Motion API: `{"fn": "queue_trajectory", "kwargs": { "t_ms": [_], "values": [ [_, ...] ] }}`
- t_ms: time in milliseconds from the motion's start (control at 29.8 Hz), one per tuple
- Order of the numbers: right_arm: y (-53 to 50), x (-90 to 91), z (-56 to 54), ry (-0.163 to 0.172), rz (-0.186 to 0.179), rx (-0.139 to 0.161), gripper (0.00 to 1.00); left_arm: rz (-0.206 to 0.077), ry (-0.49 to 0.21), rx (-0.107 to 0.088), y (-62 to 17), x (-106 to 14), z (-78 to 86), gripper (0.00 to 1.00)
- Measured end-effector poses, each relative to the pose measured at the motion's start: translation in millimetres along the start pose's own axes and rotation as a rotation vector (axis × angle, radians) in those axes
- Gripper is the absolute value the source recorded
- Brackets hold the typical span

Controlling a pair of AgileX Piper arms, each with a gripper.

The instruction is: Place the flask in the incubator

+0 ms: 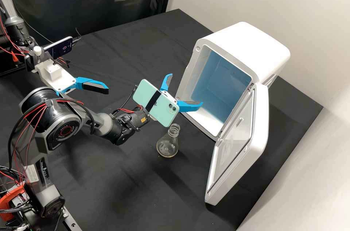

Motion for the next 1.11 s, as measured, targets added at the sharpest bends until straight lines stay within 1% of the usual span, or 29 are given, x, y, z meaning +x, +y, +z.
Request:
{"fn": "queue_trajectory", "kwargs": {
  "t_ms": [369,436,536,637,737,804,871,938,1005,1039,1106],
  "values": [
    [0.0,0.0,0.0,0.0,0.0,0.0,1.0,0.0,0.0,0.0,0.0,0.0,0.0,1.0],
    [0.0,0.0,0.0,0.0,0.0,0.0,1.0,-0.003,0.002,0.0,-1.3,0.5,-0.7,1.0],
    [0.0,0.0,0.0,0.0,0.0,0.0,1.0,-0.031,0.02,0.003,-10.3,1.4,-7.2,1.0],
    [0.0,0.0,0.0,0.0,0.0,0.0,1.0,-0.072,0.048,0.009,-21.5,0.2,-17.8,1.0],
    [0.0,0.0,0.0,0.0,0.0,0.0,1.0,-0.119,0.086,0.008,-34.5,-2.4,-30.5,1.0],
    [0.0,0.0,0.0,0.0,0.0,0.0,1.0,-0.143,0.102,0.01,-40.5,-5.0,-37.0,1.0],
    [0.4,0.0,0.3,-0.004,0.004,0.004,1.0,-0.161,0.118,0.012,-44.5,-8.2,-43.9,1.0],
    [0.4,0.0,0.3,-0.004,0.004,0.004,1.0,-0.169,0.14,0.001,-46.1,-11.9,-50.6,1.0],
    [0.4,0.0,0.3,-0.004,0.004,0.004,1.0,-0.176,0.173,-0.024,-47.8,-16.6,-59.3,1.0],
    [0.4,0.0,0.3,-0.004,0.004,0.004,1.0,-0.183,0.188,-0.04,-49.4,-20.0,-63.4,1.0],
    [0.4,0.0,0.3,-0.004,0.004,0.004,1.0,-0.189,0.203,-0.058,-49.7,-26.8,-68.7,1.0]
  ]
}}
